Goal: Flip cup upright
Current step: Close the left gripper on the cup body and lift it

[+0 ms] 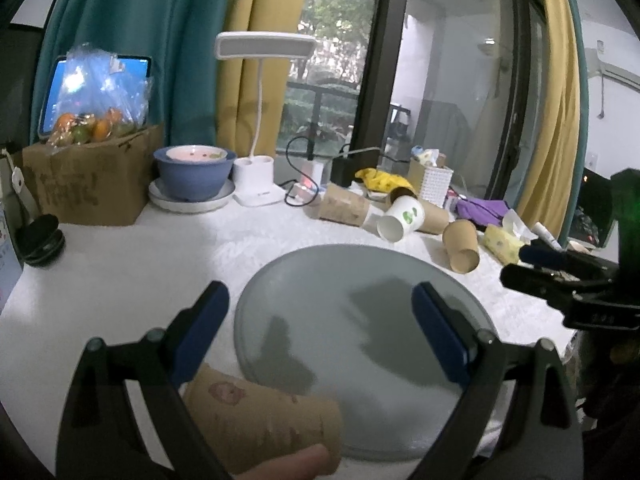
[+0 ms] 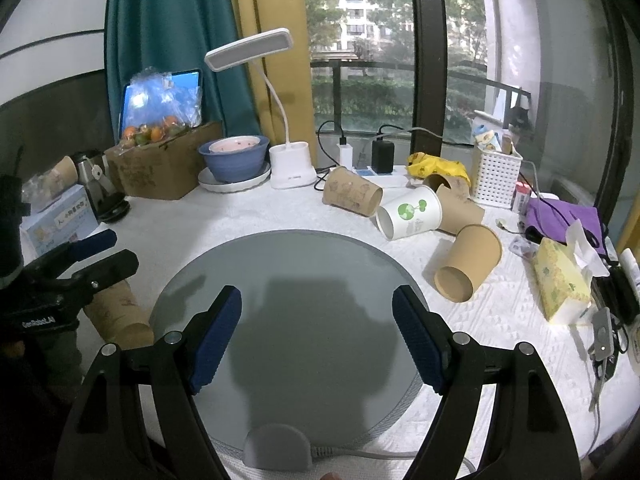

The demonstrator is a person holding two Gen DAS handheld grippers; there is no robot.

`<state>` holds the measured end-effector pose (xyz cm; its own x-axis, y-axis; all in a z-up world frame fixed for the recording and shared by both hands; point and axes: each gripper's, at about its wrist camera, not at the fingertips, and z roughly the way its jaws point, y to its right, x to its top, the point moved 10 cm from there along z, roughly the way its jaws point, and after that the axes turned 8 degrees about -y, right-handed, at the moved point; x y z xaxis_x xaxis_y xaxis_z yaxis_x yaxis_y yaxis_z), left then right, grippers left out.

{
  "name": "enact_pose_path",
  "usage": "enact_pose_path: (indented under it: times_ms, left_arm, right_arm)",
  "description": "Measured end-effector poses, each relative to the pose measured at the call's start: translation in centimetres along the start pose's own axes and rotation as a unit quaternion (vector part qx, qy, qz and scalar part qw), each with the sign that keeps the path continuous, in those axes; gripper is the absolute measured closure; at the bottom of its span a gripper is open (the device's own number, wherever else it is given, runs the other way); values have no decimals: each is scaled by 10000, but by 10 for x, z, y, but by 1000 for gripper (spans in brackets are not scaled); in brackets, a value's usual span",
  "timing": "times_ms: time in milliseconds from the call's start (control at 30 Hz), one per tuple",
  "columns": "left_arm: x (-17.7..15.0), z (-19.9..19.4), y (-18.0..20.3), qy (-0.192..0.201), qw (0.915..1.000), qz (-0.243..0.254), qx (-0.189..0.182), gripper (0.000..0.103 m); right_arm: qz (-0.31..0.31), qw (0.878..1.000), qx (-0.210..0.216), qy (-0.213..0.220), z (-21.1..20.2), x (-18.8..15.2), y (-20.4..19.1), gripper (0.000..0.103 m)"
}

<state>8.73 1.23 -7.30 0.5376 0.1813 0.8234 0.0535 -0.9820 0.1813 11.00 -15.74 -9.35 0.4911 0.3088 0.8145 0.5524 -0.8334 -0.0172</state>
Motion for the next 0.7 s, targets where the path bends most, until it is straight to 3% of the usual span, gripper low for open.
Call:
enact_pose_path:
  times_ms: [700]
  left_arm:
    - [2,-5,6,110,9998,135,10,9]
  right_arm:
    - [10,10000,-20,23,-3,1,1,22]
